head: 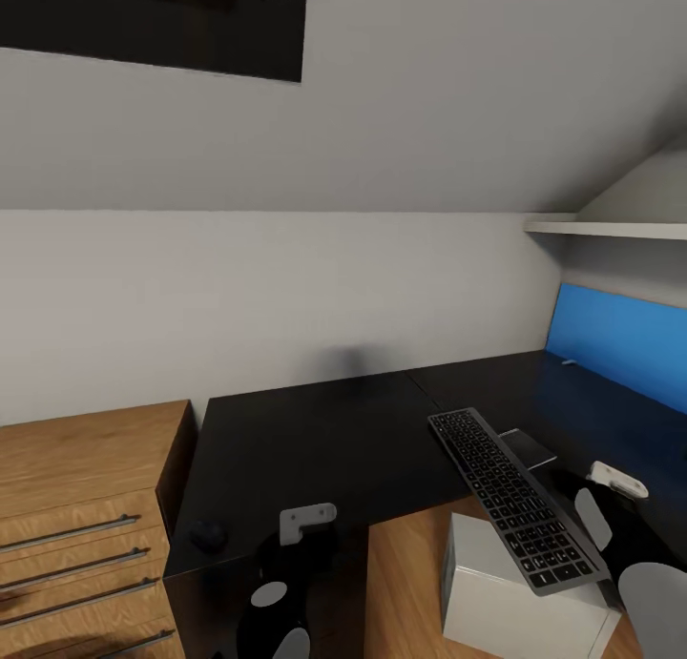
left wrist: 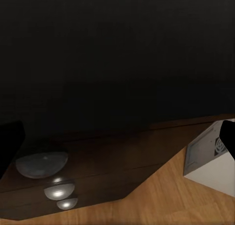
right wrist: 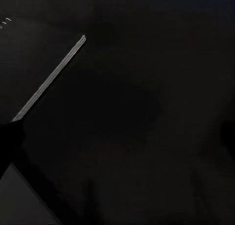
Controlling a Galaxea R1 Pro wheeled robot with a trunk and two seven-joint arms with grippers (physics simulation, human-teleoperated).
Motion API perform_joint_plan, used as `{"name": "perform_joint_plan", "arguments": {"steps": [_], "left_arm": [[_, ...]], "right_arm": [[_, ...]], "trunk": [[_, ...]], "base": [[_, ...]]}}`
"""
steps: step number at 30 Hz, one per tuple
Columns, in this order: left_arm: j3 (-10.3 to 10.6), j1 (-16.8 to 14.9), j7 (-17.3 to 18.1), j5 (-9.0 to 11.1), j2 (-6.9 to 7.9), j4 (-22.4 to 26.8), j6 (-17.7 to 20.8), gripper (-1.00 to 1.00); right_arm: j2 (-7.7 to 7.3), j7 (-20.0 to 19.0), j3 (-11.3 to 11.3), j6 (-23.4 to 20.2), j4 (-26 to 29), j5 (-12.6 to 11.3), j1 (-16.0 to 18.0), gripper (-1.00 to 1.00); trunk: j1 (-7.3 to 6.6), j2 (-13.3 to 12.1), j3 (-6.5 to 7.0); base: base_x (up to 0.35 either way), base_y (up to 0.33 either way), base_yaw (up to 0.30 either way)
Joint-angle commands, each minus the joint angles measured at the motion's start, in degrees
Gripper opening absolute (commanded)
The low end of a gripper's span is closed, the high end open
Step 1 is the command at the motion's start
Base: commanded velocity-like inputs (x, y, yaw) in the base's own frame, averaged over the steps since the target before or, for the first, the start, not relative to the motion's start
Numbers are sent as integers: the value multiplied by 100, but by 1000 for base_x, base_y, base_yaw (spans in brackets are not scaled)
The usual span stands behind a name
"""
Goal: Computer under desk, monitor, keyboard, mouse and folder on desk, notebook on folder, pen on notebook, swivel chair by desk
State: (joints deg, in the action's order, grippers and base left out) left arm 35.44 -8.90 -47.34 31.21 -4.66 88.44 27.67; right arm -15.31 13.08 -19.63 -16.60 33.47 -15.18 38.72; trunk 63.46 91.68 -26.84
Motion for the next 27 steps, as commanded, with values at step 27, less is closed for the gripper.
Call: {"name": "perform_joint_plan", "arguments": {"steps": [27], "left_arm": [[7, -6, -47, 26, 1, 7, 21, 100]], "right_arm": [[691, 26, -2, -1274, 3344, -95, -1078, 100]], "trunk": [[-527, -959, 424]], "base": [[0, 0, 0]]}}
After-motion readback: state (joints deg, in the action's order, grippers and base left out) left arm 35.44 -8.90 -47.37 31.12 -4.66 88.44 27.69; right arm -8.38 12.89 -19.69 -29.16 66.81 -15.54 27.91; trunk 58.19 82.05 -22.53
